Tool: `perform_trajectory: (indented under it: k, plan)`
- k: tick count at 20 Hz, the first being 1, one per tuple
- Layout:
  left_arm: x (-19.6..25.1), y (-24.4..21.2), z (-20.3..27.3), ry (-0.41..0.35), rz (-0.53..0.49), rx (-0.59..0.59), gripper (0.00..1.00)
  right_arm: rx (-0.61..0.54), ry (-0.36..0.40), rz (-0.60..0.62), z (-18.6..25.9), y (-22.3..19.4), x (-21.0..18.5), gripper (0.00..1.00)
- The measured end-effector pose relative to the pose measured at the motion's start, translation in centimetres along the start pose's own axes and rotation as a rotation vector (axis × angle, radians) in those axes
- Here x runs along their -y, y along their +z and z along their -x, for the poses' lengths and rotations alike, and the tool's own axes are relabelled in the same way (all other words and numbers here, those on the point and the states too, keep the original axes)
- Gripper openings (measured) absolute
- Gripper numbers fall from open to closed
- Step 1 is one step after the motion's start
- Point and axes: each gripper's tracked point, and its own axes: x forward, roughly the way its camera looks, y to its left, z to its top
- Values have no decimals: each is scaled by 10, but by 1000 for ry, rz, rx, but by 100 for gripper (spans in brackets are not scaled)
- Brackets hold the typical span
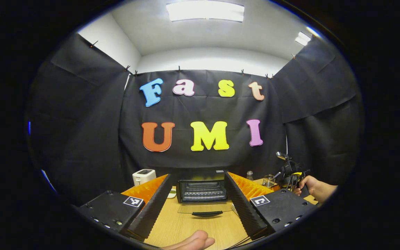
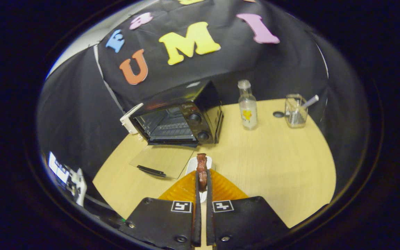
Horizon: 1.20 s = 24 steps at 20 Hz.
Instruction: Open the electric oven with the left hand, put the food in, and close the electric oven.
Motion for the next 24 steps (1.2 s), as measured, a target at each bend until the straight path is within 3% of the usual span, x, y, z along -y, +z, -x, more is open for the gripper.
perform_trajectory:
  k: [6,9,16,24]
  plan:
    - [-12,-10,4,-5,1,-16,95,195,-125,295,18,34,-54,9]
    - [-26,-22,3,25,-11,-42,95,234,-147,366,4,35,-83,9]
    - [-45,-49,-4,43,15,-93,96,269,-178,323,-55,39,-132,9]
    - [-78,-69,-9,90,25,-116,96,362,-151,138,-136,59,-178,8]
